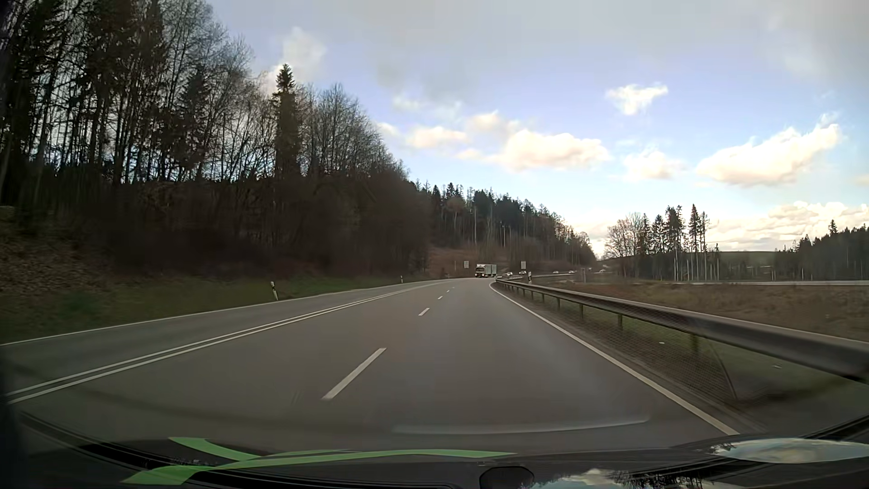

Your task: Follow the waypoints while adhering to traffic rules and regulations

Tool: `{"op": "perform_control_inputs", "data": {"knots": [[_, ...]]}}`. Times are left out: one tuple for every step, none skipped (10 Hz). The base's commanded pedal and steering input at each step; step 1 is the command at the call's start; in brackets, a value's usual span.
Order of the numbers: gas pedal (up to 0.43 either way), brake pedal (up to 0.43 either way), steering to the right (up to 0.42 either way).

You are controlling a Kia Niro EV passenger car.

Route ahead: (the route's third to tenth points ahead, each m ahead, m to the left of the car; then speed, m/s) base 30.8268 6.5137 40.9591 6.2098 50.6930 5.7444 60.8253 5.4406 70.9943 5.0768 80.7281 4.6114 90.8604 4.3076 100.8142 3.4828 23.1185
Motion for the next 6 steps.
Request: {"op": "perform_control_inputs", "data": {"knots": [[0.189,0.000,-0.003],[0.189,0.000,-0.002],[0.189,0.000,-0.002],[0.189,0.000,-0.002],[0.189,0.000,-0.002],[0.189,0.000,-0.001]]}}
